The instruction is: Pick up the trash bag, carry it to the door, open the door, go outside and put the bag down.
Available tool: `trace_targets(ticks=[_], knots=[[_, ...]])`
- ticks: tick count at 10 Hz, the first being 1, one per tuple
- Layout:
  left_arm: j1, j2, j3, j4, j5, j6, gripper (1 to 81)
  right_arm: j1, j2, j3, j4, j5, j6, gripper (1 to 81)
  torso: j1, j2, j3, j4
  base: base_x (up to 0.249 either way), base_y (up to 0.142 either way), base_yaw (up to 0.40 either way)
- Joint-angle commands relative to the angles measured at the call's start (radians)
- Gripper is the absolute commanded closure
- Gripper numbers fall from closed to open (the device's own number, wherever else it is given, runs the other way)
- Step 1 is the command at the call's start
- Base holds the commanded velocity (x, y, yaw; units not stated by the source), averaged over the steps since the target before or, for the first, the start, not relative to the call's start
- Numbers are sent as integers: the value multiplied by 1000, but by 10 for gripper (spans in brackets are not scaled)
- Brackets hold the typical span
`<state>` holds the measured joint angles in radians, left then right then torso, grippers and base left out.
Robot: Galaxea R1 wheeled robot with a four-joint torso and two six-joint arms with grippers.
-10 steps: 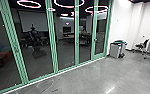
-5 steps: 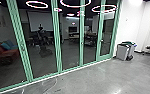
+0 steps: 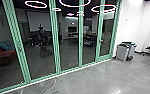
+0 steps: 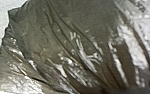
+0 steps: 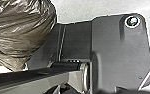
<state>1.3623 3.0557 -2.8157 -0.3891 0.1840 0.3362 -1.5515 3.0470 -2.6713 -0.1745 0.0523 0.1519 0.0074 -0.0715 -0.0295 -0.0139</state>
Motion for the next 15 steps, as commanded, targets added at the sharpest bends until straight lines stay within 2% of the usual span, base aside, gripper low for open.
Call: trace_targets(ticks=[1,15], knots=[[-79,0,-2,0,60,3,811,53,9,5,0,-46,-2,10,0,0,0,0,98,-77,0],[-81,0,-2,1,60,3,811,56,12,5,-5,-46,-3,10,0,0,0,0,99,-78,0]])
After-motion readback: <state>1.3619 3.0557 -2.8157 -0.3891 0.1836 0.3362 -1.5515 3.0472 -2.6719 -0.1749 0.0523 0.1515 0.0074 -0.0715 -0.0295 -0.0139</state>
